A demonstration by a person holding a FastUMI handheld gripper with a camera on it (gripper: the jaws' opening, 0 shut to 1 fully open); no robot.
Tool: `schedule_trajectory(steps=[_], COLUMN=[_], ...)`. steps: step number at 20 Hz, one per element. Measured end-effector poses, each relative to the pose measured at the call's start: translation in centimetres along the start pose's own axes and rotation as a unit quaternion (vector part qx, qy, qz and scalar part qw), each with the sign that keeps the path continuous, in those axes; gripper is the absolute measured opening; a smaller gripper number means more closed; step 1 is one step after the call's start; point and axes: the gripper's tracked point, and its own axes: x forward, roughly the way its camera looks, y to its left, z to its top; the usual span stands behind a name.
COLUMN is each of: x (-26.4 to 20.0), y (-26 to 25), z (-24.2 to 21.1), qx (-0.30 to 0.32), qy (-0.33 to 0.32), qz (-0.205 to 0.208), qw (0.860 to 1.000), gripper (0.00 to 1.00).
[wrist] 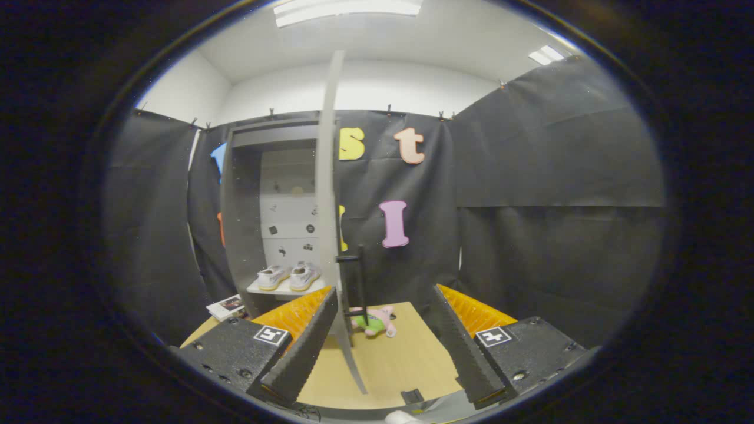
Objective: Open the shoe cabinet door, grab the shoes and put them into the shoe cabinet, then close the shoe cabinet door.
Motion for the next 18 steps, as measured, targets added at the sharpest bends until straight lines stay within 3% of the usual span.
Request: schedule_trajectory(steps=[3, 5, 11, 18], x=[3.4, 6.5, 10.4, 10.7], y=[-2.9, -3.3, 0.1, 1.2], z=[0.1, -0.1, -1.0, -0.9], qx=[0.007, 0.007, -0.011, -0.017], qy=[0.002, 0.011, 0.044, 0.052], qz=[0.010, 0.037, 0.158, 0.178], qw=[1.000, 0.999, 0.986, 0.983], gripper=[1.00, 1.00, 1.00, 0.96])
